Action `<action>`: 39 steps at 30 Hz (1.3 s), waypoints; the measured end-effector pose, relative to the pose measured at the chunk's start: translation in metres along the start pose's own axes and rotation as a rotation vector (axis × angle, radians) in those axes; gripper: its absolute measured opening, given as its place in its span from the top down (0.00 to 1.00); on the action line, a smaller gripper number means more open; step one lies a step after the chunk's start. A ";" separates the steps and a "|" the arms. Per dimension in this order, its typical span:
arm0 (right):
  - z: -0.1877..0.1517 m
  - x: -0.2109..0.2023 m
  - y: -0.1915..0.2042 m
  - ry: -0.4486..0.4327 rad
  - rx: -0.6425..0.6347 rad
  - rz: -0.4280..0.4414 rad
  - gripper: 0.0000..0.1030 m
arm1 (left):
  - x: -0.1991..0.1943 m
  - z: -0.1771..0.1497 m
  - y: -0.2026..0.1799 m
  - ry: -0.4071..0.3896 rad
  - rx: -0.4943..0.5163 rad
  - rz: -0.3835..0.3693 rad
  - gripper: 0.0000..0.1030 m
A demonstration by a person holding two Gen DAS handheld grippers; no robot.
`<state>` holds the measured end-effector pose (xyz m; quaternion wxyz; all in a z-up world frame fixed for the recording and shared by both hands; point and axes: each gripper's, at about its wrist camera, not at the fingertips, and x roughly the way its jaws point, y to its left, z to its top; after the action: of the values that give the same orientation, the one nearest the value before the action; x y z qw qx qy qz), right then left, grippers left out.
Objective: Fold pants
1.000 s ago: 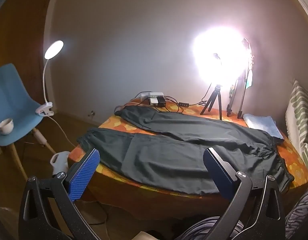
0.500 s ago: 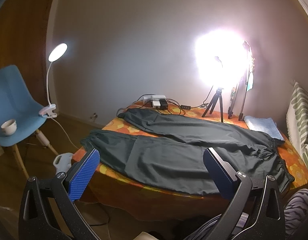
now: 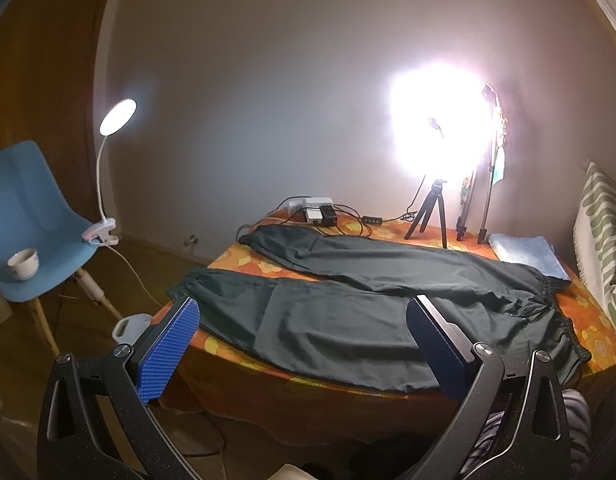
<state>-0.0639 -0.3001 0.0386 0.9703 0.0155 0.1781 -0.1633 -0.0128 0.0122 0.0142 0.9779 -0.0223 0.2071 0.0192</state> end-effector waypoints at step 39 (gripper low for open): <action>0.002 0.000 -0.004 0.009 -0.014 0.006 0.00 | 0.000 -0.002 -0.016 -0.009 0.047 -0.024 0.00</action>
<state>-0.0645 -0.3040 0.0401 0.9700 0.0099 0.1835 -0.1592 -0.0133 -0.0040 0.0129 0.9792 -0.0019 0.2029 0.0028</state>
